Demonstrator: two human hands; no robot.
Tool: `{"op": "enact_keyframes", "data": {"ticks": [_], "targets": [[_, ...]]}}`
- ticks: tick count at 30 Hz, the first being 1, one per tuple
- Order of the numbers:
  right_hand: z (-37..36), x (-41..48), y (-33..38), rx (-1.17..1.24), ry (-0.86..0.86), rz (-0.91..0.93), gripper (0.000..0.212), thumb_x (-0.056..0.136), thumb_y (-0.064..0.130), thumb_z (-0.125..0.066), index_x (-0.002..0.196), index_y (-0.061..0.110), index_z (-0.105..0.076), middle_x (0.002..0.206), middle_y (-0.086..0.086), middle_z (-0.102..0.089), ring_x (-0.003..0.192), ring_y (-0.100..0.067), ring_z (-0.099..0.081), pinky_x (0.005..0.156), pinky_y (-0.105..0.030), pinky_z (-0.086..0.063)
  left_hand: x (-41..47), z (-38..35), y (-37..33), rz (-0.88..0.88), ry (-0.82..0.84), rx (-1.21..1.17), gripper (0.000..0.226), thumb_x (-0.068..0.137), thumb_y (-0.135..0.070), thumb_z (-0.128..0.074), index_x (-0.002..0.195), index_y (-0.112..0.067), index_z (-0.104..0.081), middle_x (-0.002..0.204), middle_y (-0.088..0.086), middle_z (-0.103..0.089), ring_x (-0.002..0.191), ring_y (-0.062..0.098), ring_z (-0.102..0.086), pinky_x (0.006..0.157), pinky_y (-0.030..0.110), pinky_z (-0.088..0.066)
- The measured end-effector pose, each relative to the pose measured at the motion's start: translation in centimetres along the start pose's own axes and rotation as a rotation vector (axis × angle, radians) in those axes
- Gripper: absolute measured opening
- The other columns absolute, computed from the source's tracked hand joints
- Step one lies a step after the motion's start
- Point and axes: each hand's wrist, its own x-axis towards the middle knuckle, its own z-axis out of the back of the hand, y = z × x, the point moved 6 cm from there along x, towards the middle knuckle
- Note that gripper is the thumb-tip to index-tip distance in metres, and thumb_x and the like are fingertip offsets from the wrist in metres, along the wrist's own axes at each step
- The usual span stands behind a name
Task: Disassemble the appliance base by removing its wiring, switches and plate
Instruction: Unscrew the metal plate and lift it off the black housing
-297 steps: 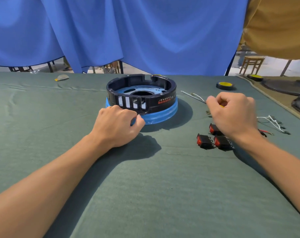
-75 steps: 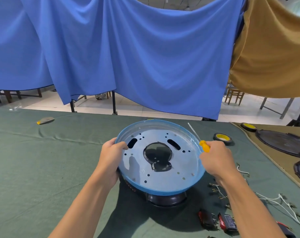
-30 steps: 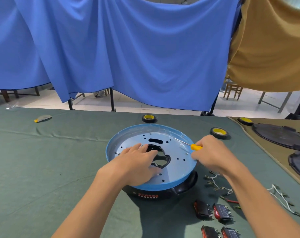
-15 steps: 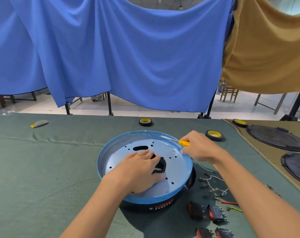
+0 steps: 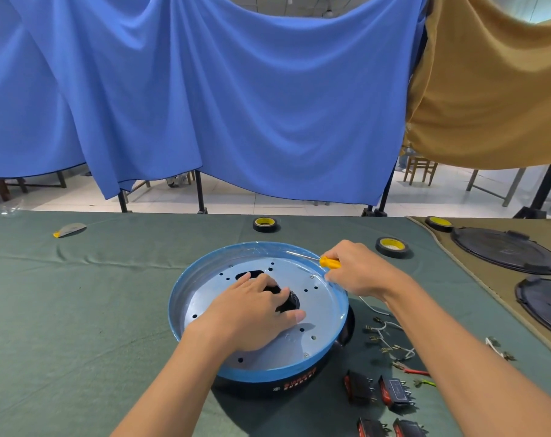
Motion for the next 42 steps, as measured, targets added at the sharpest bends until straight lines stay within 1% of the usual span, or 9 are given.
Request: {"op": "enact_keyframes", "data": {"ticks": [4,8,12,15,18,22,26,30,42], "targets": [[0.1,-0.3,-0.1,0.047,-0.027,-0.010,0.028,0.083,0.005,-0.057,0.060,0.011,-0.042,0.057,-0.004,-0.036,0.056,-0.018,-0.031,0.052,-0.032,-0.026,0.2,0.2,0.1,0.025,0.040,-0.040,0.066,0.091,-0.070,-0.029,0.148,-0.036,-0.029,0.149,-0.008,-0.030,0.134,0.020,-0.033,0.105,0.038,-0.034],[0.5,-0.8,-0.6,0.126,-0.138,-0.041,0.041,0.088,0.032,-0.065,0.060,0.006,-0.051,0.056,-0.010,-0.038,0.057,-0.017,-0.033,0.054,-0.031,-0.030,0.7,0.7,-0.1,0.046,0.030,-0.065,0.074,0.090,-0.067,-0.040,0.152,-0.037,-0.013,0.149,-0.006,-0.032,0.129,0.024,-0.041,0.099,0.039,-0.040],[1.7,-1.6,-0.8,0.236,-0.334,-0.033,0.049,0.095,0.036,-0.057,0.053,0.012,-0.049,0.045,0.009,-0.035,0.044,-0.010,-0.028,0.048,-0.026,-0.028,1.3,1.4,0.2,0.072,0.046,-0.047,0.067,0.091,-0.063,-0.045,0.146,-0.029,-0.031,0.143,-0.003,-0.041,0.127,0.025,-0.044,0.097,0.039,-0.039],[3.6,-2.3,-0.7,0.449,-0.585,-0.022,0.011,0.083,0.031,-0.074,0.074,0.027,-0.070,0.063,0.017,-0.065,0.061,0.001,-0.058,0.056,-0.016,-0.042,1.9,2.5,0.6,0.093,0.050,-0.019,0.063,0.091,-0.063,-0.044,0.143,-0.028,-0.038,0.143,-0.003,-0.047,0.127,0.024,-0.045,0.095,0.038,-0.039],[3.9,-2.4,-0.6,0.538,-0.668,-0.038,0.029,0.069,0.028,-0.085,0.091,0.030,-0.067,0.073,0.012,-0.067,0.071,-0.002,-0.060,0.057,-0.016,-0.041,2.5,3.1,0.1,0.073,0.009,0.045,0.061,0.090,-0.067,-0.040,0.143,-0.039,-0.036,0.146,-0.006,-0.045,0.129,0.025,-0.044,0.096,0.040,-0.040],[3.8,-1.6,0.0,0.546,-0.755,0.042,0.034,0.078,0.028,-0.079,0.101,0.033,-0.053,0.069,0.015,-0.058,0.068,-0.004,-0.056,0.061,-0.017,-0.042,3.0,2.7,-0.5,0.047,-0.025,0.094,0.054,0.091,-0.068,-0.036,0.142,-0.053,-0.030,0.149,-0.007,-0.039,0.131,0.026,-0.042,0.092,0.038,-0.039],[3.7,-0.9,1.0,0.466,-0.754,0.178,0.033,0.092,0.022,-0.064,0.110,0.033,-0.039,0.074,0.005,-0.056,0.070,-0.010,-0.056,0.061,-0.021,-0.046,3.6,2.1,-1.0,0.028,-0.014,0.083,0.050,0.091,-0.068,-0.034,0.140,-0.062,-0.024,0.134,0.001,-0.042,0.129,0.024,-0.039,0.080,0.037,-0.034],[3.5,-0.7,1.2,0.373,-0.695,0.255,0.035,0.095,0.013,-0.057,0.115,0.031,-0.035,0.077,0.006,-0.055,0.071,-0.010,-0.055,0.061,-0.024,-0.045,3.7,1.2,-1.2,0.023,0.053,0.036,0.050,0.094,-0.064,-0.033,0.142,-0.060,-0.021,0.110,0.002,-0.029,0.132,0.024,-0.026,0.094,0.040,-0.034],[2.6,-0.1,1.3,0.337,-0.612,0.278,0.036,0.095,0.012,-0.054,0.120,0.030,-0.035,0.078,0.007,-0.053,0.074,-0.011,-0.055,0.063,-0.023,-0.044,3.3,1.9,-1.6,-0.001,-0.046,0.100,0.051,0.095,-0.064,-0.031,0.144,-0.055,-0.024,0.102,0.002,-0.028,0.124,0.026,-0.034,0.101,0.039,-0.025]]}}
